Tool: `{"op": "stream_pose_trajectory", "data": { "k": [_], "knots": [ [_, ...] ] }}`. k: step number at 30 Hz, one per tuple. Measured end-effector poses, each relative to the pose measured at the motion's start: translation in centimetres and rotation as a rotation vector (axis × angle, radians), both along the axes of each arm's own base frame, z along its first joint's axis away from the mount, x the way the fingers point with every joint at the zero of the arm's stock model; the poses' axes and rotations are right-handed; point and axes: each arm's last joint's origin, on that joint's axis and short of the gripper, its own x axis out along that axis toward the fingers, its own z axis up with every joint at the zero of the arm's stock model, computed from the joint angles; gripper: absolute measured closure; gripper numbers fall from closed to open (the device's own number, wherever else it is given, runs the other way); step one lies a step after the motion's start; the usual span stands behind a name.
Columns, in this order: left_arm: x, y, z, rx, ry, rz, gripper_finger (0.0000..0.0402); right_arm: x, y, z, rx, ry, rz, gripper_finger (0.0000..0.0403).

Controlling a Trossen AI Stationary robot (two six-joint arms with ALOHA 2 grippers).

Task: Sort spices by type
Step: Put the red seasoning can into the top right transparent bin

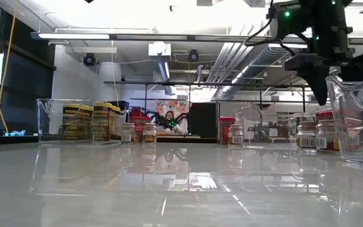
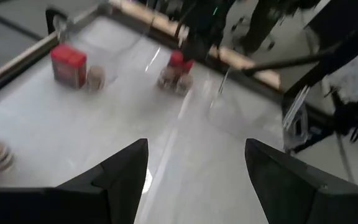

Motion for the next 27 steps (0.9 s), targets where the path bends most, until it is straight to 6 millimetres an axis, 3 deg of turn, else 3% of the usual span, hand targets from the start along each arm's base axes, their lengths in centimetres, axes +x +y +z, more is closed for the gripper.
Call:
{"op": "stream_pose_trajectory", "data": {
  "k": [9,14,22,27],
  "knots": [
    [1.1,0.9,2.5,0.011,-0.287,0.087,0.0147,-0.8,-0.1,-3.7,0.066,-0.05,0.042,0.0096],
    [1.5,1.7,3.1,0.029,-0.357,0.18,0.0147,-1.3,0.1,-5.5,0.088,-0.045,0.072,0.0098],
    [1.5,3.9,3.4,0.116,-0.377,0.264,0.0147,-1.1,-0.1,-3.9,0.068,-0.022,0.14,0.0153],
    [1.0,5.5,3.4,0.133,-0.37,0.224,0.0147,-0.4,-0.2,-3.3,0.052,-0.079,0.141,0.017]
  ]
}}
